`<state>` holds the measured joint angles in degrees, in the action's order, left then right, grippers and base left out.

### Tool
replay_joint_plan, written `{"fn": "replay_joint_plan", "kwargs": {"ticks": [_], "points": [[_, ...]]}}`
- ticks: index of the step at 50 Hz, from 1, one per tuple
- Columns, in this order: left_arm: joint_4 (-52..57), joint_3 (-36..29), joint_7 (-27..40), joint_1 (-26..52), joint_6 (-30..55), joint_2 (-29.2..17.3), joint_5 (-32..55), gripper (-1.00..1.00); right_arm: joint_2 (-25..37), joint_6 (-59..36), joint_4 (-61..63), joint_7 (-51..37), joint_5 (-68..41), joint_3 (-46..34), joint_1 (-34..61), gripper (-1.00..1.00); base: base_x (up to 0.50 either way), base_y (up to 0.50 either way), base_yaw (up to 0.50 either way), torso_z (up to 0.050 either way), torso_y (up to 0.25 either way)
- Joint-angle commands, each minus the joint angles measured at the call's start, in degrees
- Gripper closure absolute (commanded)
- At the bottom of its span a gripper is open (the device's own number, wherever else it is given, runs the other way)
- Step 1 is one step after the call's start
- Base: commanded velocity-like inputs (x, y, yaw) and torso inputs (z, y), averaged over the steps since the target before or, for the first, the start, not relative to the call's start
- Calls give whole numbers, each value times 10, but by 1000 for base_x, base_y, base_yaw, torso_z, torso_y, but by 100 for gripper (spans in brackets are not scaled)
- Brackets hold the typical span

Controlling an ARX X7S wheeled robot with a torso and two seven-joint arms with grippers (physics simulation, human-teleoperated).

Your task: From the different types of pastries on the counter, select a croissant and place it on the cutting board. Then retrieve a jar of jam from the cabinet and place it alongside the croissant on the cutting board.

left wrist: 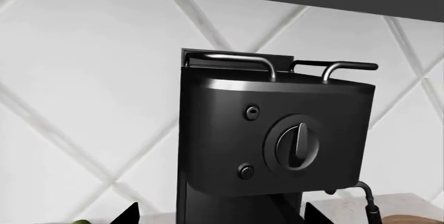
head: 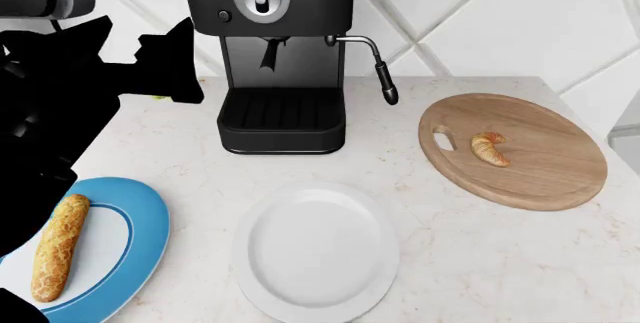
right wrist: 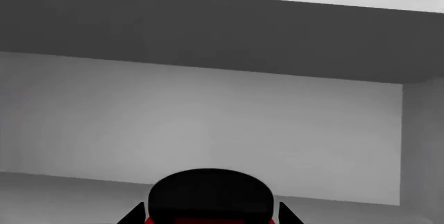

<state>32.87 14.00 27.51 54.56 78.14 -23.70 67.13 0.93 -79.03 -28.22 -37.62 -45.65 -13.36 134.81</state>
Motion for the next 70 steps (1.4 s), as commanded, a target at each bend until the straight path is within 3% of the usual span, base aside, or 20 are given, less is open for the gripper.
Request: {"fn": "replay_joint_plan", "kwargs": {"ticks": [1,7,17,23,28,36,44,59,70], "points": [[1,-15,3,-4,-7,0,0,-100,15,-110,101,-198,-142,69,2,100,0,0,0,0,0],[-13,-18,-2,-9,-18,-3,-10,-100,60,-110,112,-512,-500,23,2,100,0,0,0,0,0],[-10,-9,31,-4,1,0,19,-100,106,-109,164,-524,-582,-19,2,100,0,0,0,0,0],[-17,-22,30,-4,-9,-1,5,-100,257,5,261,-524,-724,-174,2,100,0,0,0,0,0],[-23,-28,29,-4,-15,-2,0,-100,371,78,364,-524,-815,-255,2,100,0,0,0,0,0],[-24,-34,39,1,-13,-3,7,-100,495,139,489,-524,-896,-319,2,100,0,0,0,0,0],[-30,-45,39,1,-21,-4,0,-100,576,219,588,-524,-942,-412,2,100,0,0,0,0,0],[-25,-62,36,-7,-39,-9,-10,-100,634,347,694,-524,-977,-526,2,100,0,0,0,0,0],[-34,-74,23,-13,-56,-12,-23,-100,666,455,770,-522,-945,-661,-3,100,0,0,0,0,0]]}}
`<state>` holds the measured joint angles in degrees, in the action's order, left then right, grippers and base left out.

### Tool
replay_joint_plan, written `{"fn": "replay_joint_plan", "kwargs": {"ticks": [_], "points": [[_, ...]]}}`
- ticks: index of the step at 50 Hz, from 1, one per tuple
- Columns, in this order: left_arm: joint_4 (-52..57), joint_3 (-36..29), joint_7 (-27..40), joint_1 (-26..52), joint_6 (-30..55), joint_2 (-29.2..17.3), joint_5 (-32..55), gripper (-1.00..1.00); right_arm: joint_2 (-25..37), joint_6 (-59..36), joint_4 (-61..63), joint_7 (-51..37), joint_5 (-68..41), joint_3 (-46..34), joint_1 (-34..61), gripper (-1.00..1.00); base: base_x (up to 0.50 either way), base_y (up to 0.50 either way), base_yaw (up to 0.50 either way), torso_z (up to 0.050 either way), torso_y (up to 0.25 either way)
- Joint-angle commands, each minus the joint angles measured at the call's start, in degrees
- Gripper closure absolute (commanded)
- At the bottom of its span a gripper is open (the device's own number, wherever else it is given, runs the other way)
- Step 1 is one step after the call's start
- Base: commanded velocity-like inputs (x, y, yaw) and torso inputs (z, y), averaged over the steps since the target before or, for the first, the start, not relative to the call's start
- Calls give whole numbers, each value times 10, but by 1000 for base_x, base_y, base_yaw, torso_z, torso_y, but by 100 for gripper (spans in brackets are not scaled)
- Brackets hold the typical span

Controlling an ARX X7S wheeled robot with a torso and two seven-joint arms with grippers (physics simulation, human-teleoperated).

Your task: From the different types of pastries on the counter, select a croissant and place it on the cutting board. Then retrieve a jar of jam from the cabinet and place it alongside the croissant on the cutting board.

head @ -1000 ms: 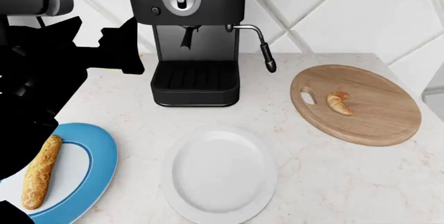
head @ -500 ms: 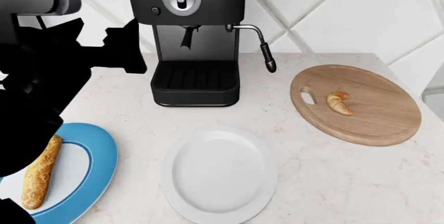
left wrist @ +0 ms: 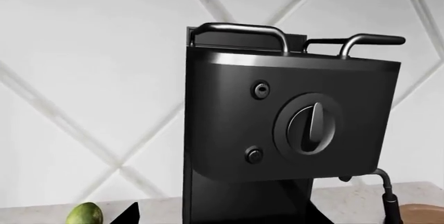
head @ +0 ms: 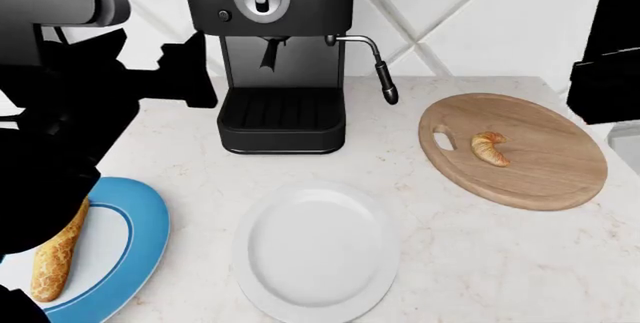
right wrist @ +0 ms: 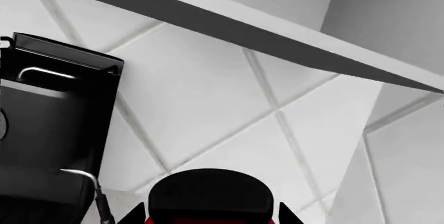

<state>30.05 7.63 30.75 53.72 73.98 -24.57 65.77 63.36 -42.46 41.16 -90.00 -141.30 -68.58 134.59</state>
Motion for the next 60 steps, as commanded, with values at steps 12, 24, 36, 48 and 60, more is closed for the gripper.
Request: {"fn": "replay_joint_plan", "kwargs": {"ticks": [12,24,36,48,60], "points": [[-11,-25,-19,-8,-30,-4,-21,-100,70,87,59,58,115,-134,-88,100,0,0,0,0,0],[-18,-30,-29,-15,-42,-10,-28,-100,57,96,9,113,190,-170,-166,100,0,0,0,0,0],[-22,-32,-23,-10,-41,-13,-24,-100,31,133,-44,123,349,-192,-232,100,1,0,0,0,1],[-32,-42,-34,-15,-56,-18,-38,-100,-26,183,-133,151,538,-233,-324,100,0,0,0,0,0],[-41,-48,-44,-20,-71,-22,-48,-100,-63,234,-255,179,585,-243,-382,100,0,0,0,0,1]]}}
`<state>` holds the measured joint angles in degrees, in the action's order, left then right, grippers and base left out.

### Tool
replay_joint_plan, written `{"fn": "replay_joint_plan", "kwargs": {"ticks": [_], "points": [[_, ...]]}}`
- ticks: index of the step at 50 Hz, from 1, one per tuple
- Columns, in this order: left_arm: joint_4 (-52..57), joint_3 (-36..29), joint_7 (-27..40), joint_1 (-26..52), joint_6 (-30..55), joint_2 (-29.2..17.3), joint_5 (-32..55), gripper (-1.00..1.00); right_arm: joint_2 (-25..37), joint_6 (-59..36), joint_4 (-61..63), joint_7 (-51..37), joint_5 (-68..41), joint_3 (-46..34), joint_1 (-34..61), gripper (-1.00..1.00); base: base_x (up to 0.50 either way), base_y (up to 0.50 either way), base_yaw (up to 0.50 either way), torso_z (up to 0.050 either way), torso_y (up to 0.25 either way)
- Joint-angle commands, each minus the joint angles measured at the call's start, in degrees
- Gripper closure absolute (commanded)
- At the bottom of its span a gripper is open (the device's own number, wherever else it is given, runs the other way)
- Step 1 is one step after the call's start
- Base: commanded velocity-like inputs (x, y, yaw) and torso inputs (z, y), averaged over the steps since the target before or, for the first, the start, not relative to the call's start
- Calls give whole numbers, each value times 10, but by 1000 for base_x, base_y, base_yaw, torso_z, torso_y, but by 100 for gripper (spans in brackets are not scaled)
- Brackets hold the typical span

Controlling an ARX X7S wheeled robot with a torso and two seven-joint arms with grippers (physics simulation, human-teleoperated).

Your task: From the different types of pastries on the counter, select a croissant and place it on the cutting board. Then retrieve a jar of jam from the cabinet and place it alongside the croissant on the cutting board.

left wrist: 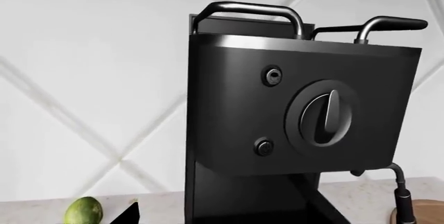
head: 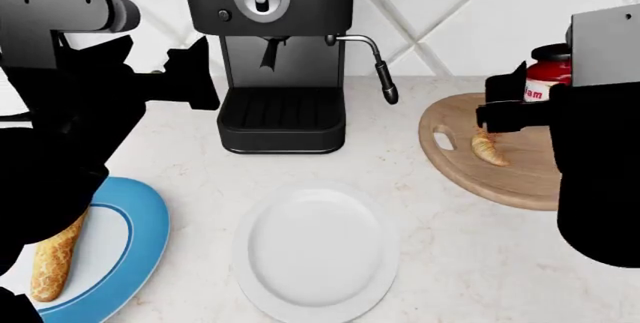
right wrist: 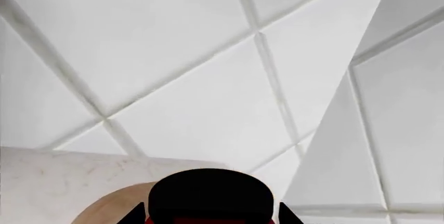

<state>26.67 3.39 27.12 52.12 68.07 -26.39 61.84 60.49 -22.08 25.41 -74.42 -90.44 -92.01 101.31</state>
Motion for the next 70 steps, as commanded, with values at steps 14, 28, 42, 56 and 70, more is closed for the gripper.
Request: {"fn": "replay_joint_plan", "kwargs": {"ticks": [14,28,42,56,70], "points": [[-11,-7,3,3,-4,-5,1,-100,-97,29,-235,63,55,-20,-89,100,0,0,0,0,0],[-39,-26,-22,-7,-40,-7,-35,-100,-111,38,-300,82,60,-16,-96,100,0,0,0,0,1],[-32,-35,-33,-13,-61,-7,-44,-100,-98,45,-296,81,64,-9,-95,100,0,0,0,1,1],[-23,-32,-28,-14,-62,-10,-35,-100,-90,42,-291,81,63,-10,-101,100,0,0,0,0,-112],[-16,-31,-22,-11,-58,-11,-24,-100,-81,50,-269,93,52,-4,-114,100,0,0,0,0,0]]}}
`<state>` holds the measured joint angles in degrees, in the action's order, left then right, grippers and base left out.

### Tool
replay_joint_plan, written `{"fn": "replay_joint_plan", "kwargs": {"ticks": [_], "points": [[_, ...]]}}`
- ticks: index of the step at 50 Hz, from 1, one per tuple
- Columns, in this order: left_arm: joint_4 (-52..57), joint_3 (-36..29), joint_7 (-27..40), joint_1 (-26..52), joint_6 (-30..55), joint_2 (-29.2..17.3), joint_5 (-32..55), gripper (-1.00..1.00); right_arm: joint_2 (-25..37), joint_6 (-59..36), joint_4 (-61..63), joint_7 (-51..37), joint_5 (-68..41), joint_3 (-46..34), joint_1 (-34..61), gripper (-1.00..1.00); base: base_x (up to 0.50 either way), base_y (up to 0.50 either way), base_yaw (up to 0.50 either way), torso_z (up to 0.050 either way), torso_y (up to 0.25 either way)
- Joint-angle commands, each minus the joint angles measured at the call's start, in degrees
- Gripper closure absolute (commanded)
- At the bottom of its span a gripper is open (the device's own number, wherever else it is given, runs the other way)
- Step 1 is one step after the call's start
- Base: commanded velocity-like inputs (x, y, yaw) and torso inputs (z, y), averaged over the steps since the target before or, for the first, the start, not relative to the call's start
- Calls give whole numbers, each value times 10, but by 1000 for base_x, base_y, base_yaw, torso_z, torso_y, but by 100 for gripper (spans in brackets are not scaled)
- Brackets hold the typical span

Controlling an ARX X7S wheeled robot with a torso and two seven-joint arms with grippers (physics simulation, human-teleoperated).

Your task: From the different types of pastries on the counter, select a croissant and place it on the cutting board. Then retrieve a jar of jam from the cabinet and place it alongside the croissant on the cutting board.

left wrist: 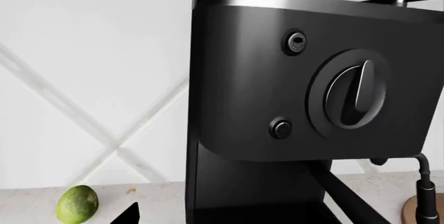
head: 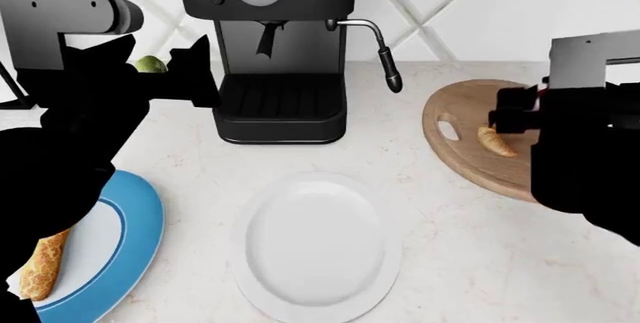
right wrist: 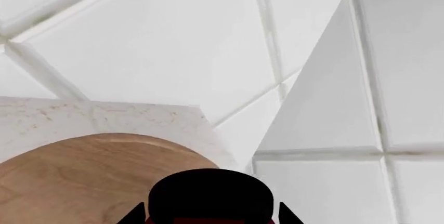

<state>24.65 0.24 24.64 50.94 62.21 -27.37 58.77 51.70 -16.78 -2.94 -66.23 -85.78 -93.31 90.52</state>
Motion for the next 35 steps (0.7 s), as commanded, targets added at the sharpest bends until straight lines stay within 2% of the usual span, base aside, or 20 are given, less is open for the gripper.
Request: {"fn": "replay_joint_plan", "kwargs": {"ticks": [1,12,30,35], "points": [[5,1,3,1,1,-2,7,-100,8,-1,18,13,3,10,-7,100,0,0,0,0,0],[6,1,7,3,4,-3,16,-100,18,14,38,46,-24,13,-37,100,0,0,0,0,0],[2,-3,7,3,-2,-6,16,-100,50,31,57,28,-17,24,-39,100,-1,0,0,0,0],[2,-5,7,4,-3,-7,16,-100,43,36,44,31,-12,22,-46,100,0,0,0,0,0]]}}
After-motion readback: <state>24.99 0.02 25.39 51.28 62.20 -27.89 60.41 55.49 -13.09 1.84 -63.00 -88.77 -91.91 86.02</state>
